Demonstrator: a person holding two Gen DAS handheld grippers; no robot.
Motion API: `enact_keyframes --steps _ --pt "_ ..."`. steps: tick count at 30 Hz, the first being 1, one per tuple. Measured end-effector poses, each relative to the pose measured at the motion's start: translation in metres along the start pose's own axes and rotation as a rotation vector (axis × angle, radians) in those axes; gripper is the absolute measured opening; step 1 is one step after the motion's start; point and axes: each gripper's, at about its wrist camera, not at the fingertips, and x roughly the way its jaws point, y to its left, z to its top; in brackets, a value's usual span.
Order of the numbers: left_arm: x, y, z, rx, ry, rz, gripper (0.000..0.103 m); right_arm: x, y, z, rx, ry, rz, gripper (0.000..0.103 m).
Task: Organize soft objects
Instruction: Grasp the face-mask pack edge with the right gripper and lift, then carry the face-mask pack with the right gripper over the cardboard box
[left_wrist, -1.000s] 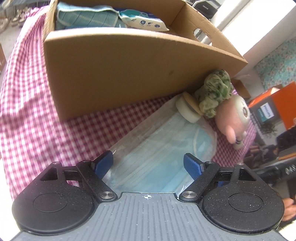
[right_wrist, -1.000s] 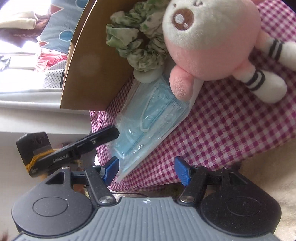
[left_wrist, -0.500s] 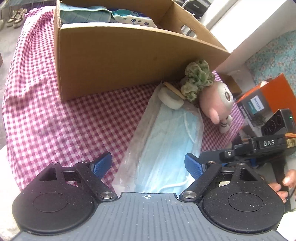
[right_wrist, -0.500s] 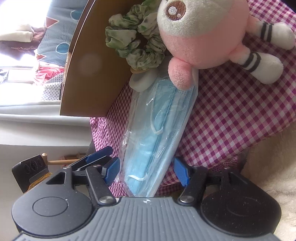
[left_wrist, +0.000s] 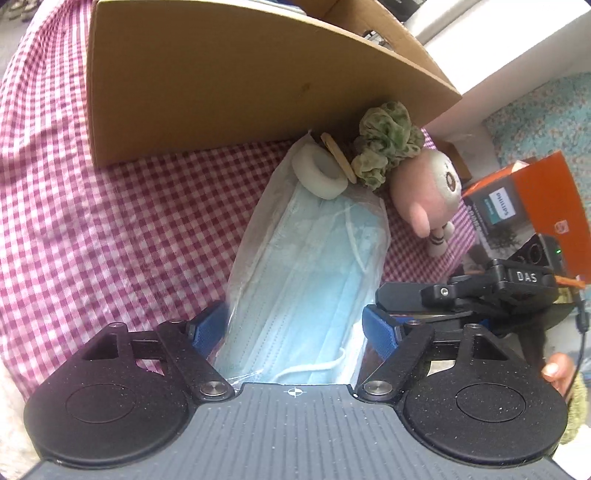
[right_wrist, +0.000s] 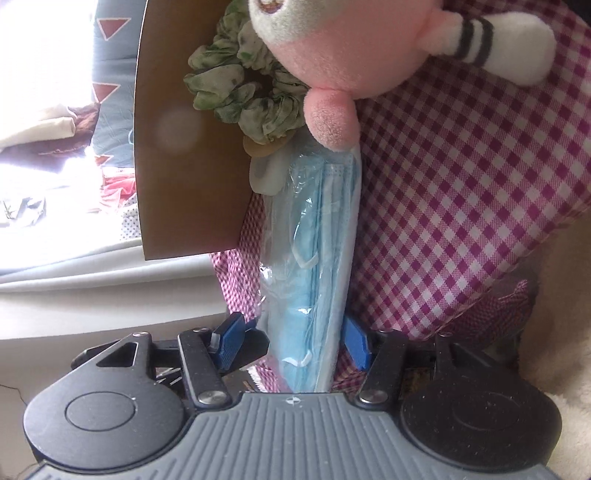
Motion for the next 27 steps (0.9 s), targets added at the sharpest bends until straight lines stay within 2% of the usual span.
enact_keyframes --steps 4,6,8,11,13,18,24,27 --pt "-0.007 0.012 -0.006 -0.08 0.027 -0.11 0.077 0.001 -0.005 -0.003 0.019 0.013 0.04 0.057" --pt "-0.012 0.016 -0.009 -0.098 0.026 -0.118 0.076 0.003 -0.004 -0.005 0.017 0.022 0.044 0.049" --pt "-0.02 0.016 -0.013 -0.103 0.013 -0.115 0.076 0.003 -0.001 -0.007 0.003 0.033 0.051 0.035" --pt "-0.04 0.017 -0.018 -0.111 -0.017 -0.134 0.076 0.004 0.004 -0.011 0.016 0.057 0.094 0.024" --pt "-0.051 0.015 -0.02 -0.119 -0.031 -0.157 0.076 0.004 0.009 -0.013 0.017 0.068 0.114 0.024" --pt "-0.087 0.007 -0.029 -0.094 -0.08 -0.16 0.076 0.004 0.02 -0.02 0.028 0.103 0.185 0.023" --pt "-0.119 -0.004 -0.038 -0.074 -0.128 -0.179 0.076 0.009 0.032 -0.035 0.036 0.152 0.228 0.023" --pt "-0.13 -0.012 -0.039 -0.055 -0.152 -0.179 0.076 0.006 0.043 -0.036 -0.022 0.133 0.241 0.023"
